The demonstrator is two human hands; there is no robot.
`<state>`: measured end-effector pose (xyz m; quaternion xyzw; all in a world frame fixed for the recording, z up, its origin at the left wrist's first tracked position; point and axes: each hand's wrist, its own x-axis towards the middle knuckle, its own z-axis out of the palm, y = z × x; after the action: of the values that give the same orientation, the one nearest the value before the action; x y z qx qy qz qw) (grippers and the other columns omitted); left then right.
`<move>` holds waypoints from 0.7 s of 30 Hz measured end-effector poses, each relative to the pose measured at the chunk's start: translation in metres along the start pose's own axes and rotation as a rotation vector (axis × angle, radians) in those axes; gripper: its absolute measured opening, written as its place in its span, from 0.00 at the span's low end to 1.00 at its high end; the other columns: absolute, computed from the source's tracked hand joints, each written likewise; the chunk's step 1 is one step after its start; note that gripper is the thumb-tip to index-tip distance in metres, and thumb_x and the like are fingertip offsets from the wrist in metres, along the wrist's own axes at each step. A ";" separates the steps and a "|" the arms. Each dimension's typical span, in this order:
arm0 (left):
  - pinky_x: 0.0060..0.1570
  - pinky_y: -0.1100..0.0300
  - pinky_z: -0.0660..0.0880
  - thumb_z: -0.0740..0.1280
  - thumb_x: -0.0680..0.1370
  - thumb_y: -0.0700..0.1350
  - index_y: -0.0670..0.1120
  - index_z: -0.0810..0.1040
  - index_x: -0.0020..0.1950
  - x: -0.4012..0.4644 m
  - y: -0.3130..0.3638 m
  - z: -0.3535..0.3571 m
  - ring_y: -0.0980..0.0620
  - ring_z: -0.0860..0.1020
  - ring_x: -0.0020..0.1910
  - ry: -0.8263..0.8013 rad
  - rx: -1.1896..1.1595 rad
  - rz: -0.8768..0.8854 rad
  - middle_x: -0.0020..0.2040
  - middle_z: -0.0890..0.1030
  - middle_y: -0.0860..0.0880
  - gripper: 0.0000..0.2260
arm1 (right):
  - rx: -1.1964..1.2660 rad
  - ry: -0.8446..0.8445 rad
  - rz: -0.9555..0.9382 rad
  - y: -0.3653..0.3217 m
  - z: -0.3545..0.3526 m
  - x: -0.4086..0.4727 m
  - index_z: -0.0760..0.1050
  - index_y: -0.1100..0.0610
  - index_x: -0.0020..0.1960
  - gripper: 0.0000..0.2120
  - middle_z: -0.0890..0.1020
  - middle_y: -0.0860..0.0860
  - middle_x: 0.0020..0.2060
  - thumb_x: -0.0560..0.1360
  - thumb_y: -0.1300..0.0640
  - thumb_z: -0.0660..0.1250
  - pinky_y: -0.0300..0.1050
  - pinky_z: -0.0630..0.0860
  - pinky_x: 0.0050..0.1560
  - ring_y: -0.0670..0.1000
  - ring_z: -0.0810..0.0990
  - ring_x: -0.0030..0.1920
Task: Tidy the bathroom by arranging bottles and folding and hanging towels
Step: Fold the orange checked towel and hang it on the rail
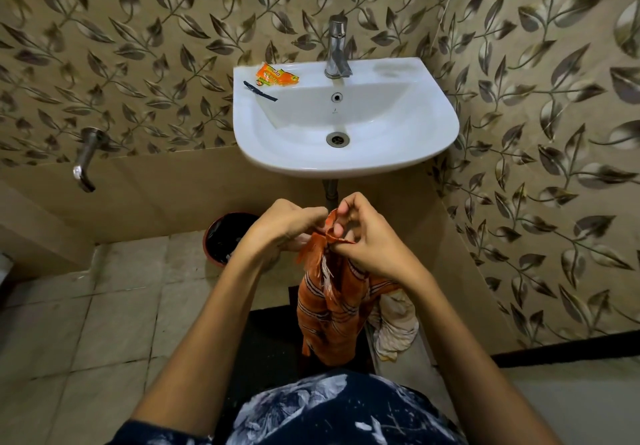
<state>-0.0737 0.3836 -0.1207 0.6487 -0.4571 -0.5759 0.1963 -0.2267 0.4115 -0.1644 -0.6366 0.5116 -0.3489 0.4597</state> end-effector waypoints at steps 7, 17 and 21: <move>0.22 0.72 0.69 0.73 0.69 0.39 0.41 0.83 0.35 -0.010 0.003 -0.006 0.62 0.73 0.20 -0.098 0.140 0.036 0.22 0.78 0.51 0.04 | -0.010 0.022 -0.035 0.006 -0.002 0.000 0.59 0.47 0.44 0.22 0.69 0.46 0.35 0.69 0.66 0.70 0.36 0.66 0.34 0.43 0.67 0.31; 0.31 0.63 0.73 0.71 0.66 0.45 0.47 0.85 0.36 -0.036 0.025 -0.008 0.57 0.80 0.31 0.502 0.104 0.391 0.31 0.83 0.52 0.04 | -0.044 -0.098 0.002 0.029 0.002 -0.008 0.76 0.58 0.46 0.16 0.80 0.49 0.39 0.75 0.44 0.66 0.48 0.74 0.43 0.48 0.80 0.41; 0.40 0.57 0.80 0.71 0.67 0.45 0.47 0.85 0.38 -0.038 0.028 -0.019 0.54 0.82 0.36 0.587 0.110 0.394 0.33 0.83 0.51 0.04 | -0.061 -0.052 0.001 0.034 -0.002 -0.014 0.78 0.59 0.46 0.19 0.82 0.57 0.42 0.77 0.43 0.61 0.58 0.76 0.47 0.55 0.81 0.45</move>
<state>-0.0633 0.3956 -0.0722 0.6954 -0.5279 -0.2906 0.3915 -0.2434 0.4225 -0.1955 -0.6590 0.5102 -0.3161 0.4533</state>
